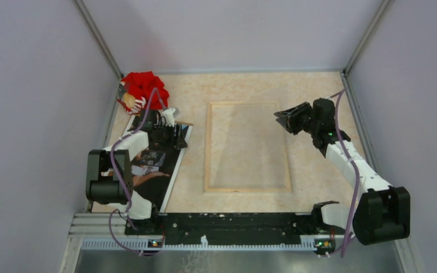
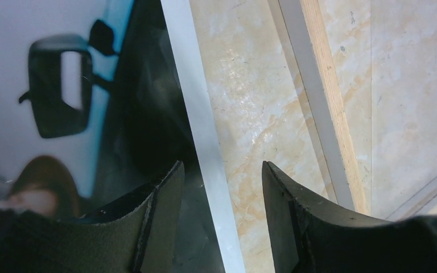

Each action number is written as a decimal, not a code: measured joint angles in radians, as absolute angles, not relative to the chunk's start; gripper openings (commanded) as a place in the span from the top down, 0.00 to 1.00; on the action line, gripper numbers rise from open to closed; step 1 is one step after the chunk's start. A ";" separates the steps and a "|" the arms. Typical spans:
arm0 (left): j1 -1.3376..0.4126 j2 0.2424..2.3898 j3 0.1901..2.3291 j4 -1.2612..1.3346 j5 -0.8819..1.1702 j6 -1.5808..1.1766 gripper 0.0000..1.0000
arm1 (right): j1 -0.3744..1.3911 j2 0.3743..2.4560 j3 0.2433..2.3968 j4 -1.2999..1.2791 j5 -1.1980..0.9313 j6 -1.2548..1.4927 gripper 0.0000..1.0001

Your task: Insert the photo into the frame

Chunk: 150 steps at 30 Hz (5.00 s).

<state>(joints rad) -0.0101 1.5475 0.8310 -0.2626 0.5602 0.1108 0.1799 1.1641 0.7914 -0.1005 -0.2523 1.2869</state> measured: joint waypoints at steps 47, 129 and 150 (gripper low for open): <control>-0.070 1.592 0.841 -0.277 0.556 0.115 0.40 | 0.100 0.991 0.332 -0.270 -0.359 1.087 0.68; -0.123 1.581 0.761 -0.066 0.515 0.173 0.52 | 0.426 1.331 1.090 -0.052 -0.416 1.095 1.00; -0.236 1.575 0.747 -0.035 0.354 0.212 0.53 | 0.440 1.318 1.053 0.044 -0.416 1.099 1.00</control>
<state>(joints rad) -0.2356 1.5749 0.7471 -0.0349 0.3538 0.2119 0.4400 1.3182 1.0527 0.0437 -0.4164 1.0992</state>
